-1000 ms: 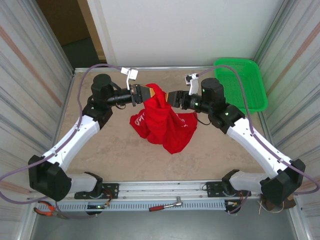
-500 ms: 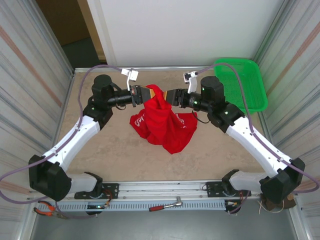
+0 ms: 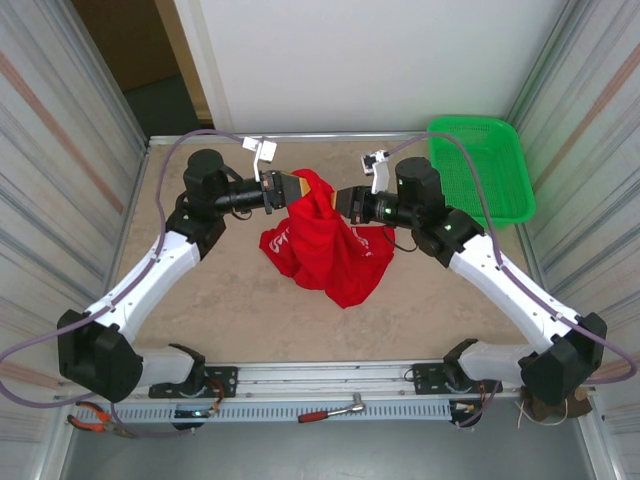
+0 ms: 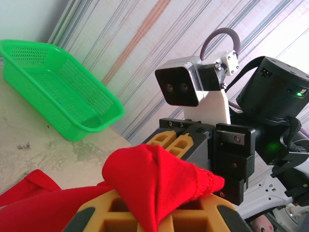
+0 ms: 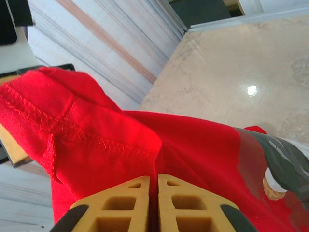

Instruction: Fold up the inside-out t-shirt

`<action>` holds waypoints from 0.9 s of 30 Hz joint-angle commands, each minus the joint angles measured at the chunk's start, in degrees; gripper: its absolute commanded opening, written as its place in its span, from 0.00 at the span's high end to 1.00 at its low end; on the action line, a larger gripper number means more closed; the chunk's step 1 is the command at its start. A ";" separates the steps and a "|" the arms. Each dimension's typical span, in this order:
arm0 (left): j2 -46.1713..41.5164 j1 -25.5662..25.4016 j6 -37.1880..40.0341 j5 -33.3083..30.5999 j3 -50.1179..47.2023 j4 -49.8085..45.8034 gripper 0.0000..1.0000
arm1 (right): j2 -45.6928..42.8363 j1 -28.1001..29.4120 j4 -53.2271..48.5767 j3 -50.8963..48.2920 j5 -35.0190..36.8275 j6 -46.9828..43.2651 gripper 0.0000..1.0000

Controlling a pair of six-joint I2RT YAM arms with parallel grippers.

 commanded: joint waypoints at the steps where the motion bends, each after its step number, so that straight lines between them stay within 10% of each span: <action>1: -1.14 0.50 0.69 0.09 -0.38 2.12 1.00 | -1.40 -0.33 0.00 0.71 -1.71 0.28 1.00; 13: -1.05 0.58 3.09 -3.51 -2.01 -1.85 0.98 | -8.96 -4.66 0.99 10.94 -5.68 -0.48 1.00; 19: -2.53 0.67 3.98 -4.63 -1.72 -3.01 0.50 | -10.81 -5.05 2.24 7.74 -3.40 0.17 1.00; 27: -9.84 -4.86 16.70 -17.84 1.53 -16.71 0.39 | -11.07 -5.80 1.73 3.27 -3.34 0.41 1.00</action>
